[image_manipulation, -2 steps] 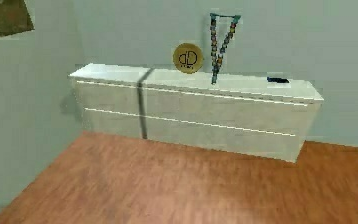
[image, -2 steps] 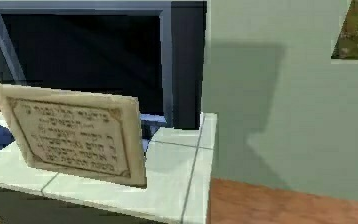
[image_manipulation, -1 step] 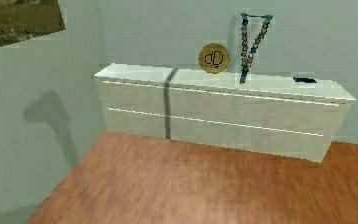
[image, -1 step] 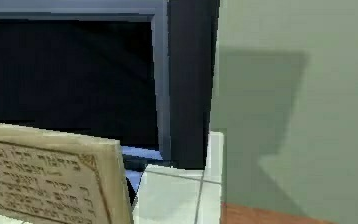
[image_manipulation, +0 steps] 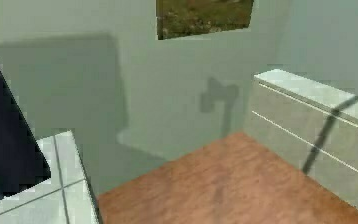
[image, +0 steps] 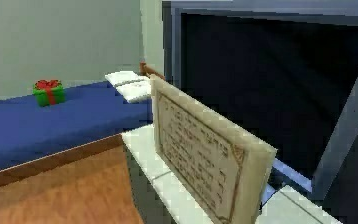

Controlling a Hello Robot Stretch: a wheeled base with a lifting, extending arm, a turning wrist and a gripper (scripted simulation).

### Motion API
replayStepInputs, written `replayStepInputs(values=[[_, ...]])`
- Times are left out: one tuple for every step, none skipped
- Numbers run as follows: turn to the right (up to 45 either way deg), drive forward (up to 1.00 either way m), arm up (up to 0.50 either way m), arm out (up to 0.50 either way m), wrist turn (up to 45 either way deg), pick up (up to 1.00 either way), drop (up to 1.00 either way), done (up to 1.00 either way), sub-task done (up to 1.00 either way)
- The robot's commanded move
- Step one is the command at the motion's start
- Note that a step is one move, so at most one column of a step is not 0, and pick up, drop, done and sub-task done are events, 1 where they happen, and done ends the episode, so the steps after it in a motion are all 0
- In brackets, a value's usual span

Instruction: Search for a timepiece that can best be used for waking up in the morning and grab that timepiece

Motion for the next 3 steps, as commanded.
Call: replayStepInputs(values=[[-45.0,0.0,0.0,0.0,0.0,0.0,0.0,0.0,0.0],[-21.0,0.0,0.0,0.0,0.0,0.0,0.0,0.0,0.0],[0.0,0.0,0.5,0.0,0.0,0.0,0.0,0.0,0.0]])
